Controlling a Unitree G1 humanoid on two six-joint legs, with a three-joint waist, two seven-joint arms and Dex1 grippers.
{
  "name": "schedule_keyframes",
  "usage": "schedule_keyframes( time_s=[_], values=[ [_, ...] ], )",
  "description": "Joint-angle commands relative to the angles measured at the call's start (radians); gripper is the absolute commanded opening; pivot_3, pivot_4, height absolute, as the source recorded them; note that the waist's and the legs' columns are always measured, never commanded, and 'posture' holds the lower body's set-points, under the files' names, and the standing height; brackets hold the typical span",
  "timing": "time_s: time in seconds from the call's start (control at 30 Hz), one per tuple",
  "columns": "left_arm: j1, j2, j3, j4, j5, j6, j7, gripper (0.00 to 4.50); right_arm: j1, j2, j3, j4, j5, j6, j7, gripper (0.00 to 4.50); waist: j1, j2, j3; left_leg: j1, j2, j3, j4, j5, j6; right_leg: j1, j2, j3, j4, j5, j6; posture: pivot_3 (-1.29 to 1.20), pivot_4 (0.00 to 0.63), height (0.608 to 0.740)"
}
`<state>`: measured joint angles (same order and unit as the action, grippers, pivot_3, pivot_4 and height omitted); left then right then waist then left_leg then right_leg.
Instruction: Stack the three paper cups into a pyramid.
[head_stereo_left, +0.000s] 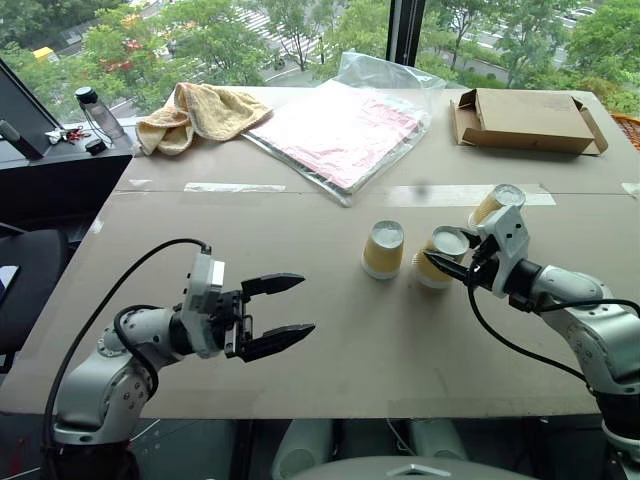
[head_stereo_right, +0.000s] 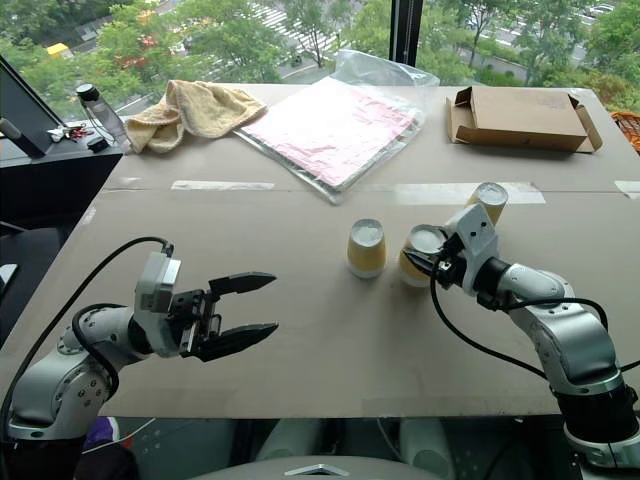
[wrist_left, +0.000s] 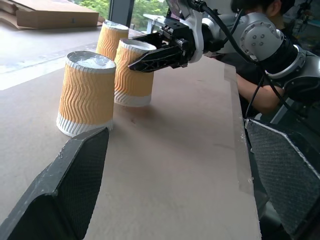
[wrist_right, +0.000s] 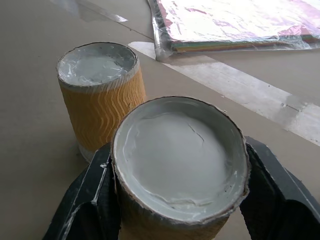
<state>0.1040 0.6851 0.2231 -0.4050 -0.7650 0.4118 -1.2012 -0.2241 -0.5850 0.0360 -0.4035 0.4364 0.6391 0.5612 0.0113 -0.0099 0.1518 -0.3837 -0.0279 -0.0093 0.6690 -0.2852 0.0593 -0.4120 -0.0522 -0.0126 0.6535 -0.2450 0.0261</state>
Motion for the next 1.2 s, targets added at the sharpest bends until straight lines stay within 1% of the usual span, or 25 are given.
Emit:
schedule_keyframes(
  time_s=[0.03,0.3,0.33,0.43,0.53,0.63,0.7,0.77,0.83,0.9,1.0,1.1,1.2],
  values=[
    [0.016,0.016,0.033,-0.058,-0.022,-0.013,0.008,4.50,-0.034,0.009,0.018,0.008,-0.026,-0.040,0.021,2.28,0.002,0.000,0.000,0.000,0.000,0.000,0.000,0.000,0.000,0.000,0.000,0.000,0.000,0.000,0.000,0.00,0.150,0.740],
    [0.020,0.016,0.033,-0.071,-0.019,-0.018,0.026,4.50,-0.056,0.025,0.058,0.054,-0.072,-0.065,0.051,2.28,0.000,0.000,0.000,0.000,0.000,0.000,0.000,0.000,0.000,0.000,-0.001,0.000,0.000,0.000,0.000,0.00,0.150,0.740],
    [0.019,0.017,0.032,-0.071,-0.020,-0.018,0.027,4.50,-0.057,0.025,0.060,0.057,-0.078,-0.068,0.055,3.29,0.000,0.000,0.000,0.000,0.000,0.000,0.000,0.000,0.000,0.000,-0.001,0.000,0.000,0.000,0.000,0.00,0.150,0.740],
    [0.012,0.019,0.031,-0.068,-0.021,-0.016,0.028,4.50,-0.050,0.015,0.055,0.042,-0.092,-0.085,0.064,4.49,0.000,0.000,0.000,0.000,0.000,0.000,0.000,0.000,0.000,0.000,-0.001,0.000,0.000,0.000,0.000,0.00,0.150,0.740],
    [0.007,0.021,0.029,-0.063,-0.023,-0.015,0.027,4.50,-0.031,-0.010,-0.004,-0.028,-0.053,-0.067,0.081,4.49,0.002,0.000,0.000,0.000,0.000,0.000,0.000,0.000,0.000,0.000,-0.001,0.000,0.000,0.000,0.000,0.00,0.150,0.740],
    [0.001,0.021,0.022,-0.058,-0.023,-0.012,0.025,4.50,-0.015,-0.029,-0.079,-0.104,0.026,-0.032,0.100,4.49,0.002,0.000,0.000,0.000,0.000,0.000,0.000,0.000,0.000,0.000,-0.001,0.000,0.000,0.000,0.000,0.00,0.150,0.740],
    [-0.011,0.020,0.014,-0.054,-0.026,-0.007,0.024,4.50,-0.019,-0.044,-0.165,-0.164,0.130,0.015,0.111,4.49,0.002,0.000,0.000,0.000,0.000,0.000,0.000,0.000,0.000,0.000,-0.001,0.000,-0.001,0.000,0.000,0.00,0.150,0.740],
    [-0.023,0.019,0.008,-0.048,-0.029,-0.002,0.025,4.50,-0.048,-0.043,-0.241,-0.184,0.216,0.056,0.089,4.49,0.002,0.000,0.000,0.000,0.000,-0.001,0.000,-0.001,0.001,0.000,-0.002,0.000,-0.001,0.000,0.000,0.00,0.150,0.740],
    [-0.030,0.017,0.006,-0.047,-0.032,0.002,0.025,4.50,-0.086,-0.035,-0.280,-0.157,0.242,0.079,0.049,4.49,-0.001,0.000,0.000,0.000,0.000,-0.001,0.000,-0.001,0.001,0.000,-0.002,0.000,0.000,0.000,0.000,0.00,0.150,0.740],
    [-0.035,0.016,0.005,-0.050,-0.035,0.005,0.027,4.50,-0.137,-0.041,-0.284,-0.072,0.174,0.067,-0.011,4.49,-0.003,0.000,0.000,0.000,0.000,-0.001,0.000,-0.001,0.001,0.000,-0.002,0.000,0.000,0.000,0.000,0.00,0.150,0.740],
    [-0.044,0.012,0.005,-0.054,-0.038,0.003,0.031,4.50,-0.194,-0.068,-0.221,0.114,-0.013,0.006,-0.108,4.49,-0.003,0.000,0.000,0.000,0.000,0.000,0.000,0.000,0.001,0.000,-0.002,0.000,0.000,0.000,0.000,0.00,0.150,0.740],
    [-0.049,0.009,0.009,-0.062,-0.048,0.007,0.039,4.50,-0.239,-0.054,-0.193,0.255,-0.091,-0.044,-0.141,4.49,0.003,0.000,0.000,0.000,-0.001,0.000,0.000,0.000,-0.001,0.000,-0.002,0.000,-0.001,0.000,-0.001,0.00,0.150,0.740],
    [-0.051,0.004,0.022,-0.070,-0.056,0.004,0.054,4.50,-0.280,-0.035,-0.186,0.367,-0.134,-0.056,-0.165,4.49,0.000,0.001,0.000,-0.002,-0.001,0.000,0.000,0.002,-0.004,-0.002,-0.002,0.000,-0.001,0.000,0.000,0.00,0.150,0.740]
  ],
)
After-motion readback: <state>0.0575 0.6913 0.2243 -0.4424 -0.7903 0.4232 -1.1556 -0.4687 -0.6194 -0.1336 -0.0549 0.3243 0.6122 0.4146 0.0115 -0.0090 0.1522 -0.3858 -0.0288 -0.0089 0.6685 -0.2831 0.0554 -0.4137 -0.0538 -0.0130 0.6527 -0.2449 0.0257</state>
